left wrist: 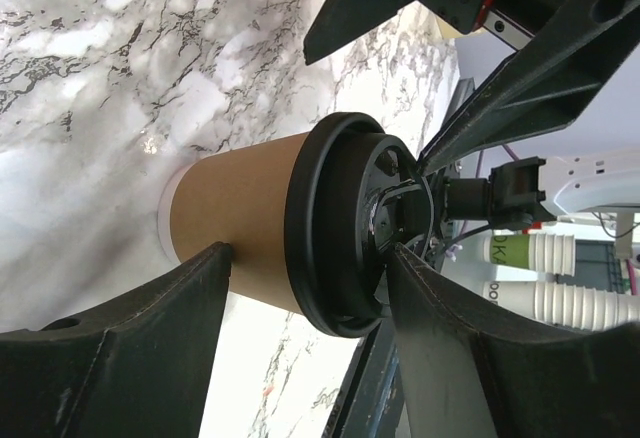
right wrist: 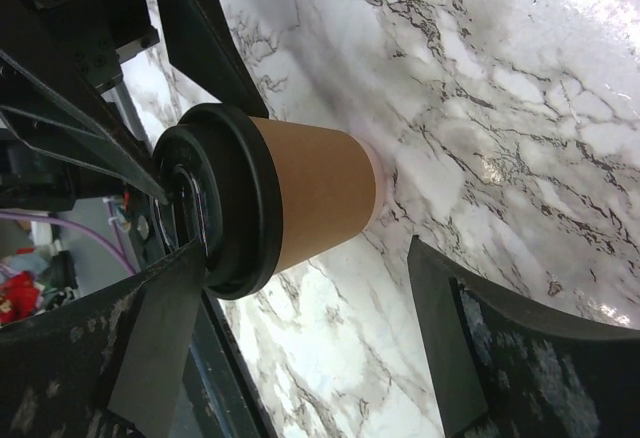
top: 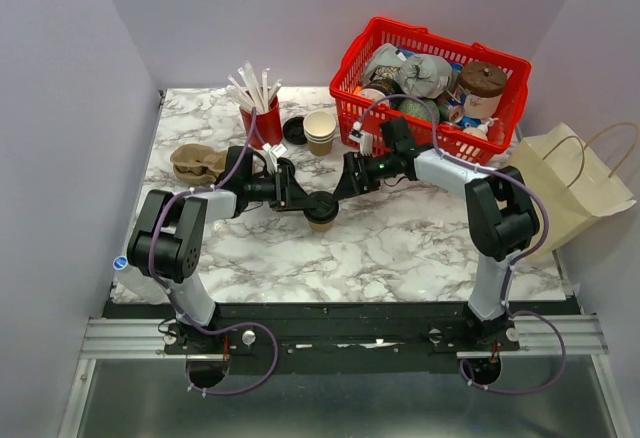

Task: Pack the takeout coffee

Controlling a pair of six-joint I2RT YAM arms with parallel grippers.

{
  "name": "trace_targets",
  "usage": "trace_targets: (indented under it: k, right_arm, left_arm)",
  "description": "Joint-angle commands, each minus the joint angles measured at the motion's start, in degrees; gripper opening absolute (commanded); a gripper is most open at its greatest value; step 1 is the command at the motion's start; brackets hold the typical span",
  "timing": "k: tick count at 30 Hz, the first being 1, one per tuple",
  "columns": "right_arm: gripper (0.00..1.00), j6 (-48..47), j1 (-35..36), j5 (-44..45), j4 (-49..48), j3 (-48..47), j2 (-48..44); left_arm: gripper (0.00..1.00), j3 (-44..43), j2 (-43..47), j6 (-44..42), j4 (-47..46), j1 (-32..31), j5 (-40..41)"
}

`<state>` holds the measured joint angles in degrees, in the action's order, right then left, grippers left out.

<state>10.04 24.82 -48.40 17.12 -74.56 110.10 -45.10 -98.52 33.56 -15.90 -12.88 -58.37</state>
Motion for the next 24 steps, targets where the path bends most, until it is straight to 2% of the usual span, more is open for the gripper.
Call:
trace_targets:
  k: [1, 9, 16, 24]
  right_arm:
    - [0.88, 1.20, -0.03, 1.46, -0.51, 1.17, 3.36]
    - [0.86, 1.48, -0.03, 2.79, -0.16, 3.20, 2.23]
    - [0.94, -5.02, -0.03, -0.99, 0.89, -0.49, -5.07]
    - [0.97, -11.61, -0.03, 0.06, 7.30, -4.36, -9.99]
  left_arm:
    - [0.70, 1.07, -4.22, -1.48, 1.31, 0.40, 2.65]
    - [0.71, 0.02, -3.53, -2.98, 2.10, 0.40, 2.65]
    - [0.87, -5.34, 3.76, -6.65, 5.88, 0.40, 3.52]
    - [0.91, -9.74, 9.48, -14.57, 13.61, 0.23, 4.76]
